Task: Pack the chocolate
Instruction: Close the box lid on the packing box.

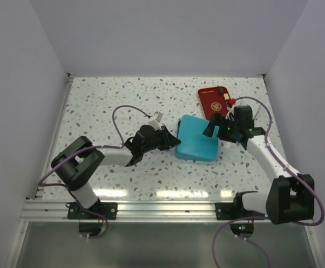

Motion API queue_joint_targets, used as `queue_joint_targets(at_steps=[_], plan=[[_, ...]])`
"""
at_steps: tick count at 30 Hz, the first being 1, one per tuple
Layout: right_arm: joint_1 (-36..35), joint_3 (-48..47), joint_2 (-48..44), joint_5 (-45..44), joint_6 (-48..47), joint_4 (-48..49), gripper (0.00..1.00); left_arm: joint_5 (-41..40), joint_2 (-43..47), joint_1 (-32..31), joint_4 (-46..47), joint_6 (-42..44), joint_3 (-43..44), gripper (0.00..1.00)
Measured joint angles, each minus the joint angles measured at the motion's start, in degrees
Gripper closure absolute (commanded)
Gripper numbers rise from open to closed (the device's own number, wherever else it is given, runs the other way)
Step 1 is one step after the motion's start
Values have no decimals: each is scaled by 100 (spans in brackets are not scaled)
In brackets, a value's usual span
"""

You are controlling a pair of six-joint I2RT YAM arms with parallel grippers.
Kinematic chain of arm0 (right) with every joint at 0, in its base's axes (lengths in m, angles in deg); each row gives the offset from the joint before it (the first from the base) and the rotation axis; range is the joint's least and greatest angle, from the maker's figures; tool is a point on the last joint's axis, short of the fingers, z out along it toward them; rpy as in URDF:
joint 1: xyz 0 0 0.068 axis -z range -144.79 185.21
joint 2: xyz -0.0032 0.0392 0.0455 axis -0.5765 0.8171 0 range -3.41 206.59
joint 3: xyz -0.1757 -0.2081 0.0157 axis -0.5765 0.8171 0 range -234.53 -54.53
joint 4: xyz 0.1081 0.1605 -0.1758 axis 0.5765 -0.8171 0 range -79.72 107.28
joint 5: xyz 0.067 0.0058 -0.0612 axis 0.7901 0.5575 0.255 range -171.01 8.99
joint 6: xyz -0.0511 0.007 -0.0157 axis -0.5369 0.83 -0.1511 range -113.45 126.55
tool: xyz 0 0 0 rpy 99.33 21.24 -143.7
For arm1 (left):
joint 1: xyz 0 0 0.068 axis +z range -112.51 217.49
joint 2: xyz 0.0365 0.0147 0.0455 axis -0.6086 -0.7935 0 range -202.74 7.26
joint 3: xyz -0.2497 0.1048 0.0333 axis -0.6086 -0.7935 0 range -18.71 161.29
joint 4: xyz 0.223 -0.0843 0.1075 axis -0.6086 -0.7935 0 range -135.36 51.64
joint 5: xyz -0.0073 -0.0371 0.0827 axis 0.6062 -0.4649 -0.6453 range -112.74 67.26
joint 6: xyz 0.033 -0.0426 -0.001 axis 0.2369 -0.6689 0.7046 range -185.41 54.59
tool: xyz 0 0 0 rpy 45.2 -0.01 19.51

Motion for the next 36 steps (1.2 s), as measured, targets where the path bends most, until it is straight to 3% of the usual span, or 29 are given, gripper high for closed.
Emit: queue_joint_targets(at_steps=[18, 36], plan=[[323, 693, -57, 286, 179, 632, 1, -7, 22, 2, -2, -212, 0, 91], [623, 1182, 96, 1241, 664, 1694, 1, 35, 22, 24, -2, -251, 0, 91]])
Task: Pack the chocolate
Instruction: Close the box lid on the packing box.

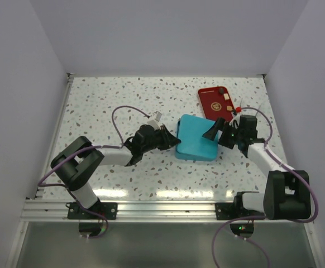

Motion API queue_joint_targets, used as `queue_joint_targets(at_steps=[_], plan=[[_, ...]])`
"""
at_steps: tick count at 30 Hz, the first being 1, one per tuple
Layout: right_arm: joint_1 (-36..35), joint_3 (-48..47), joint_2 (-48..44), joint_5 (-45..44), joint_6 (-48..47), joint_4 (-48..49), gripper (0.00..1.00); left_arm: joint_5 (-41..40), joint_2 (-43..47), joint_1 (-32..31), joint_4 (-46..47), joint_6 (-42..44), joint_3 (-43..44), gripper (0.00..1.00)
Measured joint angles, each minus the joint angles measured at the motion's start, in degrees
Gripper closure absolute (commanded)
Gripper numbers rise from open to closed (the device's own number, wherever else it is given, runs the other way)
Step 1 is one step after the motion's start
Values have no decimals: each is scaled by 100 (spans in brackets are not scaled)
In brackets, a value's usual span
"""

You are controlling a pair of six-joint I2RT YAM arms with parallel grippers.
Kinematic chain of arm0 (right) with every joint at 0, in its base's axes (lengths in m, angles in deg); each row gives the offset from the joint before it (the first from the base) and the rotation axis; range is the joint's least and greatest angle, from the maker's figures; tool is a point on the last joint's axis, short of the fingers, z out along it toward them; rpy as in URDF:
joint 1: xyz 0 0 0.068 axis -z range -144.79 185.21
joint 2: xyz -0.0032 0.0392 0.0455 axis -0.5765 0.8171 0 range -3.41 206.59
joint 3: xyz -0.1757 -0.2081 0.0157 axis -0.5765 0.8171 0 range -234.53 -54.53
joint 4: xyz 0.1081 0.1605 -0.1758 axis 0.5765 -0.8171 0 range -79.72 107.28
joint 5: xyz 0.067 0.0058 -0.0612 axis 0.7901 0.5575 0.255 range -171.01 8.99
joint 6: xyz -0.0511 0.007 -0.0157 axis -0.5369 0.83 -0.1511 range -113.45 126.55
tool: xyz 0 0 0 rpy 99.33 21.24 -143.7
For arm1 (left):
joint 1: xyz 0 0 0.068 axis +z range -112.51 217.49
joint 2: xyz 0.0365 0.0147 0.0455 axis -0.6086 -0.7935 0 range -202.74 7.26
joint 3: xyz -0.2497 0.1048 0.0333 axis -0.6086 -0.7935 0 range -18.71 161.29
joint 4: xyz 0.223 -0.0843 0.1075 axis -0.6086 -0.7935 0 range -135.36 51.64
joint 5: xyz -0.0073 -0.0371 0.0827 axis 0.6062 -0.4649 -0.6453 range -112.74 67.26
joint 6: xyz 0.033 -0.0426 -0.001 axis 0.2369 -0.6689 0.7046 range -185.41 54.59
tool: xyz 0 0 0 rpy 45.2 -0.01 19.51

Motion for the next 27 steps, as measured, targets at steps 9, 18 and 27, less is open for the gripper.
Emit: queue_joint_targets(at_steps=[9, 18, 27], plan=[[15, -9, -201, 17, 26, -59, 1, -17, 0, 11, -26, 2, 0, 91], [20, -214, -227, 33, 31, -155, 1, -50, 2, 11, -87, 2, 2, 91], [20, -398, -98, 37, 31, -188, 1, -103, 22, 11, -463, 15, 103, 91]])
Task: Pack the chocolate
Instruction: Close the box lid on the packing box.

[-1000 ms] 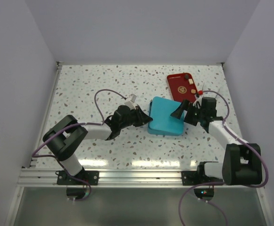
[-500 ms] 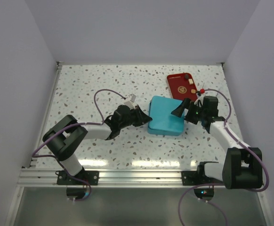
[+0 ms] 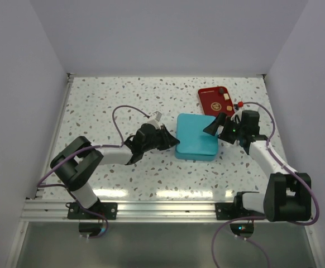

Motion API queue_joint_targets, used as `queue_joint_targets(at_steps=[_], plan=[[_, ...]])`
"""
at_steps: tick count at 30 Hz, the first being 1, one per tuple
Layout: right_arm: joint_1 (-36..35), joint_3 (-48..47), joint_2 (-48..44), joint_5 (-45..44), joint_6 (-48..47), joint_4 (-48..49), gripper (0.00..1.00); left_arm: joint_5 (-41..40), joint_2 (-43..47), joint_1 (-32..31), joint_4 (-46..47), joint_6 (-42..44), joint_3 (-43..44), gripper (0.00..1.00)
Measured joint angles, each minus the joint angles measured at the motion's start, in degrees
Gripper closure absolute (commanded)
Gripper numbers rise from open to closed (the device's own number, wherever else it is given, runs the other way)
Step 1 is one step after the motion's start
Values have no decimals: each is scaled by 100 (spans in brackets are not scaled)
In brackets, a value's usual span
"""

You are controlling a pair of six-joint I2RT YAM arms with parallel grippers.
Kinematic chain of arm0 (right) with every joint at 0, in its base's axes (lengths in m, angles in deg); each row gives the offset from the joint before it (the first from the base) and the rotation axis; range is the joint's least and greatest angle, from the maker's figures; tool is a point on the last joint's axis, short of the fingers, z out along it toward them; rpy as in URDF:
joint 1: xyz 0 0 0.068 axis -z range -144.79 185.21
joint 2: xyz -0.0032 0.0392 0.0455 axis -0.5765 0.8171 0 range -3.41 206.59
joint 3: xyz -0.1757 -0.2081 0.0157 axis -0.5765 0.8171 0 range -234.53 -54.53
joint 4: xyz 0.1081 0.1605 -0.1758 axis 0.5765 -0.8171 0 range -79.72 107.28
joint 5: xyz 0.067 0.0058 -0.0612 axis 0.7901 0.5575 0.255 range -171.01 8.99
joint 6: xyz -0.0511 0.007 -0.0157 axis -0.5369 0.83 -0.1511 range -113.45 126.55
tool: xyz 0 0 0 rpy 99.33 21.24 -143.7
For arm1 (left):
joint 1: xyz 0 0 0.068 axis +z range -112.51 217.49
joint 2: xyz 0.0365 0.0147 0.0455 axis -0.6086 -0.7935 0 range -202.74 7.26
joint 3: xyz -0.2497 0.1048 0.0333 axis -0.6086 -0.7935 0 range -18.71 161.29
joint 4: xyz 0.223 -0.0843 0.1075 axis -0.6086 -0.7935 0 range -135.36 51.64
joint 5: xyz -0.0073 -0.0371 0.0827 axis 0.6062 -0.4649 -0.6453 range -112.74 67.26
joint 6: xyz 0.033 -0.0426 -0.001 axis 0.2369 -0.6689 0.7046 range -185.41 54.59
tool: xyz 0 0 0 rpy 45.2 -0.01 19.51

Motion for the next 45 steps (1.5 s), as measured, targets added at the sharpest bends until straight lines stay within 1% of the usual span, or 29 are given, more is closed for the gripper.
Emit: queue_joint_targets(at_steps=[4, 6, 10, 15, 23, 35, 45], plan=[[2, -2, 13, -13, -13, -68, 1, -35, 0, 4, -271, 59, 175, 89], [7, -2, 13, -22, -20, -114, 1, -61, 0, 4, -380, 94, 243, 86], [9, -2, 13, -35, -31, -205, 1, -87, 0, 4, -586, 140, 348, 83], [7, -11, 13, -46, -72, -350, 1, -90, 0, 4, -782, 190, 420, 82], [7, -96, 28, -52, -125, -470, 1, -116, 0, 4, -817, 197, 420, 81], [4, -369, 297, -48, -160, -483, 1, -229, 0, 4, -951, 201, 437, 81], [-2, -376, 238, -125, -264, -632, 1, -212, -120, 2, -1016, 229, 564, 76]])
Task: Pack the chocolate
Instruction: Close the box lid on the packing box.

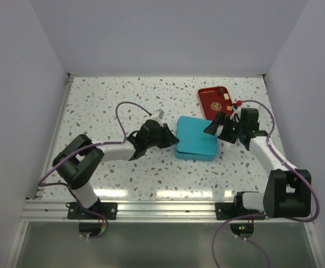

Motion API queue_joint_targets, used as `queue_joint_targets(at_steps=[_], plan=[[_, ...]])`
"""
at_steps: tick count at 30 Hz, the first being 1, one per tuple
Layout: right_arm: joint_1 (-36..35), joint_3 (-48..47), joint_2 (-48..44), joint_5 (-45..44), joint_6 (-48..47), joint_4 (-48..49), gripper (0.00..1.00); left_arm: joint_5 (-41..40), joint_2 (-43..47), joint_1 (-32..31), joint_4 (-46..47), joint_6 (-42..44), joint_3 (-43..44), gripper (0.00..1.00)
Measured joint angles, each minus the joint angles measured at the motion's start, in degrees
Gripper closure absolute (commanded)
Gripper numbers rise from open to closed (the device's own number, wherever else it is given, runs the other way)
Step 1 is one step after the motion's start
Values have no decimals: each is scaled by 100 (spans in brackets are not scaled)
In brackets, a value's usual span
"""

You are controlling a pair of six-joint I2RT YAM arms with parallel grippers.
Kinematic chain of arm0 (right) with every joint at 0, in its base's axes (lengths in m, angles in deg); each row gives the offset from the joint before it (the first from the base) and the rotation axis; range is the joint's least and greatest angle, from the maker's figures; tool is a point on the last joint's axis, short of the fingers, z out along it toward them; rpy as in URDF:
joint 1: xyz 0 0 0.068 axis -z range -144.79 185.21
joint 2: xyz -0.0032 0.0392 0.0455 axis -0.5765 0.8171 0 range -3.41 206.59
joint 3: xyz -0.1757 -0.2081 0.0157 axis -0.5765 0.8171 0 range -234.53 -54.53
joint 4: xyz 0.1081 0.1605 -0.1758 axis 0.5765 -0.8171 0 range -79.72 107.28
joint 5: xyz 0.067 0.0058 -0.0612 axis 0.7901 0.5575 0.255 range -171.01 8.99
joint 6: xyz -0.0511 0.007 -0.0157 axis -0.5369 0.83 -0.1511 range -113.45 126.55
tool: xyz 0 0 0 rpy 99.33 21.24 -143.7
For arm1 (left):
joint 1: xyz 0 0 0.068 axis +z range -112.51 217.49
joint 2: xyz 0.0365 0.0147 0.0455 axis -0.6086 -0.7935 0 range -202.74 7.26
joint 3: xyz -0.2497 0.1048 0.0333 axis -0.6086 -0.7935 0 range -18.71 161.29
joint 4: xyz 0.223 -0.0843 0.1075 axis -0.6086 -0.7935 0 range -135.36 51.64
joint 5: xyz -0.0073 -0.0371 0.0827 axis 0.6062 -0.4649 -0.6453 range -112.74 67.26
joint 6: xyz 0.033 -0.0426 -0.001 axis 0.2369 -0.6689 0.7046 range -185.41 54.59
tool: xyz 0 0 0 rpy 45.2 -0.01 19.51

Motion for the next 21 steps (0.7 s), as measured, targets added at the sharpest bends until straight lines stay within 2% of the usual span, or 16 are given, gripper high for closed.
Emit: queue_joint_targets(at_steps=[21], plan=[[-7, -2, 22, -37, -46, -13, 1, -55, -20, -26, -87, 22, 57, 76]])
